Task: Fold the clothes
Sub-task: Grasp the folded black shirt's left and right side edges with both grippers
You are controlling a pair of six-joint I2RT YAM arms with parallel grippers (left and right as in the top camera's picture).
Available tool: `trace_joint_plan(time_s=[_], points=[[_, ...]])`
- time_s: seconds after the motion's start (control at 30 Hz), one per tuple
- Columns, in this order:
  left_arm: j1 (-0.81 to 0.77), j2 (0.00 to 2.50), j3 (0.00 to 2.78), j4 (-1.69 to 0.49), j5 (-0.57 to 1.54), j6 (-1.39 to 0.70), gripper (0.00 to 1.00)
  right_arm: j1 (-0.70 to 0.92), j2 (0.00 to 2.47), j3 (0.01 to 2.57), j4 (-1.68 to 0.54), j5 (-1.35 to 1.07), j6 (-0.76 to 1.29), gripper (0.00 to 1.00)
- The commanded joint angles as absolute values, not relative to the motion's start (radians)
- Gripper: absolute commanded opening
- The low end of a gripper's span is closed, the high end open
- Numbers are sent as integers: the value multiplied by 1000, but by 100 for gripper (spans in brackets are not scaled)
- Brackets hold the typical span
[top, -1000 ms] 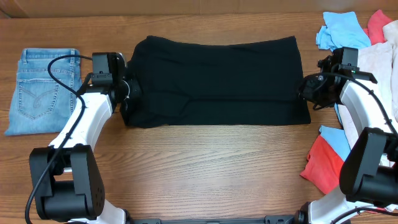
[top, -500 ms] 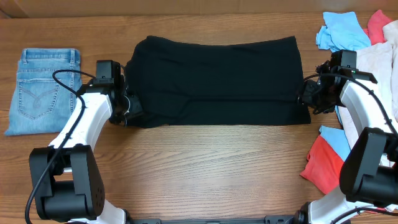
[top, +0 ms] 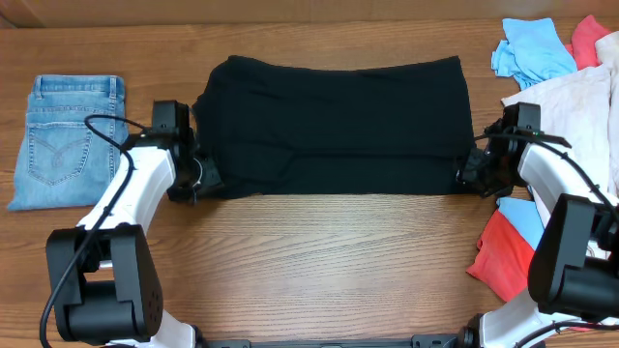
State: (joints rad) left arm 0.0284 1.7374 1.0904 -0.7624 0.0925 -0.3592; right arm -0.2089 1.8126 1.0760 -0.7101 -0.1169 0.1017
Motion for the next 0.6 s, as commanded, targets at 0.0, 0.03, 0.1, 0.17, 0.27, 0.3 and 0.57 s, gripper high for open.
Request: trace_joint_plan(time_s=[0.0,0.03,0.1,0.17,0.27,0.3,0.57], points=[[34,1745,1015,-715,79,-333,56,-210,1810,1044,-677,-107,105,50],[34,1745,1001,-697,80,-333,56,-210,1810,1040,-669,-107,105,47],[34,1745,982,-672,78,-332,55,-210,1810,1040,-659,-107,105,41],[35,1745,974,-663,73,-332,52,-210,1810,1040,-651,-107,105,27],[40,1745,974,-655,45,-333,35,-210,1810,1040,-649,-106,105,6],[43,1745,974,-653,30,-333,32,-210,1810,1040,-649,-106,105,4],[114,1745,975,-668,-30,-324,13,-242,1810,1040,-674,-72,143,4]])
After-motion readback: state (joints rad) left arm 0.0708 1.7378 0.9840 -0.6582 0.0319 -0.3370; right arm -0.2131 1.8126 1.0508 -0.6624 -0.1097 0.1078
